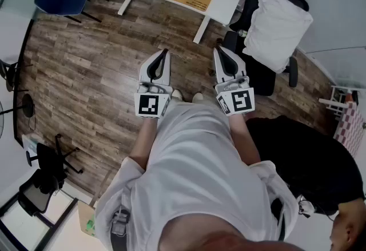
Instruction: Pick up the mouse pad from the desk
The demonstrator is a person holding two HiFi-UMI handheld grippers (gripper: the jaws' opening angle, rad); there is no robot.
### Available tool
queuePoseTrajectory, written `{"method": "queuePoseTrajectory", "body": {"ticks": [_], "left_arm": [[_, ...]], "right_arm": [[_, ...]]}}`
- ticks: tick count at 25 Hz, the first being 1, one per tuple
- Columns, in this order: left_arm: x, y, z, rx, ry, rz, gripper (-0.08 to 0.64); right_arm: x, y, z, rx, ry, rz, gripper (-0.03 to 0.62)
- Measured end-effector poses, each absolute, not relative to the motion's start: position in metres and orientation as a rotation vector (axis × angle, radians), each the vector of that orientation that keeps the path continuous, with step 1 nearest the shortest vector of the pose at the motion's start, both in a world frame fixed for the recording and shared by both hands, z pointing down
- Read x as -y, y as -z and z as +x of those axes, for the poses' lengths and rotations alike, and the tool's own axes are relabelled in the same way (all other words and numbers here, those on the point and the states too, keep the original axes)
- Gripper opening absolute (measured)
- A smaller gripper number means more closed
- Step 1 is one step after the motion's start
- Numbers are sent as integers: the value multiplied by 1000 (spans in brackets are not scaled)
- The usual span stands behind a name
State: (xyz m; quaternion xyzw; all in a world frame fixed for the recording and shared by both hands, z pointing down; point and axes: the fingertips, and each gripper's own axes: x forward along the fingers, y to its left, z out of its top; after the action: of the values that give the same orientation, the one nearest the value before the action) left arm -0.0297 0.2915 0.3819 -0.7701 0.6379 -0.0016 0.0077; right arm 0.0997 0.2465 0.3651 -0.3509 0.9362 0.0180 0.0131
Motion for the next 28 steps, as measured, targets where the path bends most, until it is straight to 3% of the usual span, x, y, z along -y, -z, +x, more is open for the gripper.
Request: {"method": "queuePoseTrajectory", "body": {"ticks": [28], "left_arm": [[-244, -410, -79, -1977, -1, -2510, -6]], "right_arm": [[-200, -388, 68, -2951, 18, -1227, -3]]}}
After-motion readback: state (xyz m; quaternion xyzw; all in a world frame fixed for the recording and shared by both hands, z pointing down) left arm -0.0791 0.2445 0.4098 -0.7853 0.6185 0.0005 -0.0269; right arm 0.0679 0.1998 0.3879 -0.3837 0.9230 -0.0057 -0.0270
